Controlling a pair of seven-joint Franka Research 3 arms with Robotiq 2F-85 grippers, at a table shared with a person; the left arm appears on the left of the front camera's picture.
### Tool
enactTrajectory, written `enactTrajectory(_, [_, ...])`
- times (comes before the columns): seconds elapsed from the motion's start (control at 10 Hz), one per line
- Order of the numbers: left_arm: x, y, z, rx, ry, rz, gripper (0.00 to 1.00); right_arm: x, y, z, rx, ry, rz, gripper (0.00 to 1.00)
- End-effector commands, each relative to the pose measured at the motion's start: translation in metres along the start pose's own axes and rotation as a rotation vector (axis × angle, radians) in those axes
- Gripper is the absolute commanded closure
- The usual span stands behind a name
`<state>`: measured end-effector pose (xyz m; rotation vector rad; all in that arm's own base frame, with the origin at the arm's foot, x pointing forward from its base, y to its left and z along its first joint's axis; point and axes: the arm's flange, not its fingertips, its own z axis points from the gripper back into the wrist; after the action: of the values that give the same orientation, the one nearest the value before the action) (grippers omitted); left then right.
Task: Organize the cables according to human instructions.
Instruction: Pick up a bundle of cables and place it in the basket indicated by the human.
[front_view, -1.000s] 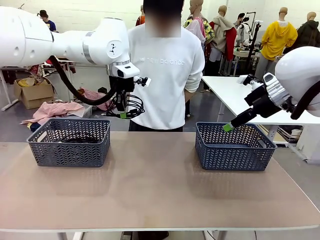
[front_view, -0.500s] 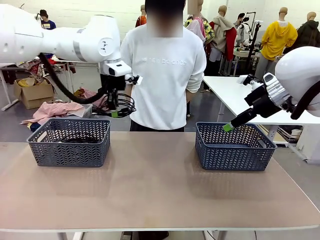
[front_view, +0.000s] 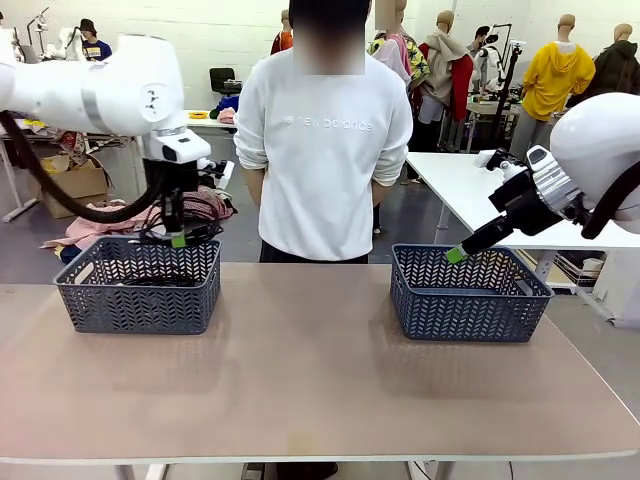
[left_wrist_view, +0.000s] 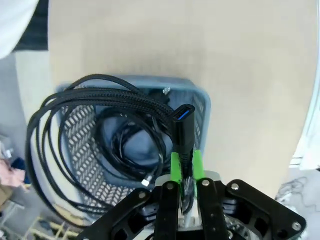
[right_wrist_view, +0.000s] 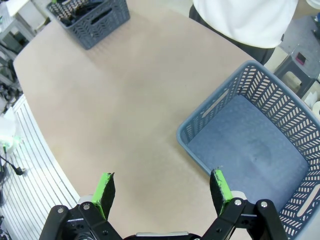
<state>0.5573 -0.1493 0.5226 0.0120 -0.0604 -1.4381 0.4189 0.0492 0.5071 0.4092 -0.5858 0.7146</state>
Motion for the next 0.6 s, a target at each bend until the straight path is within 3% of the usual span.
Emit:
enactTrajectory(0.0, [-0.025,-0.013,-0.013,0.05,0.001,0.055,0.9,0.001,-0.002,0.0,0.016,-0.023,0.002,0.0])
enactTrajectory(0.5, [-0.06,-0.008,-0.044,0.062,-0.012,0.059,0.9,0.001,-0.002,0.0,0.016,-0.023,0.002,0.0])
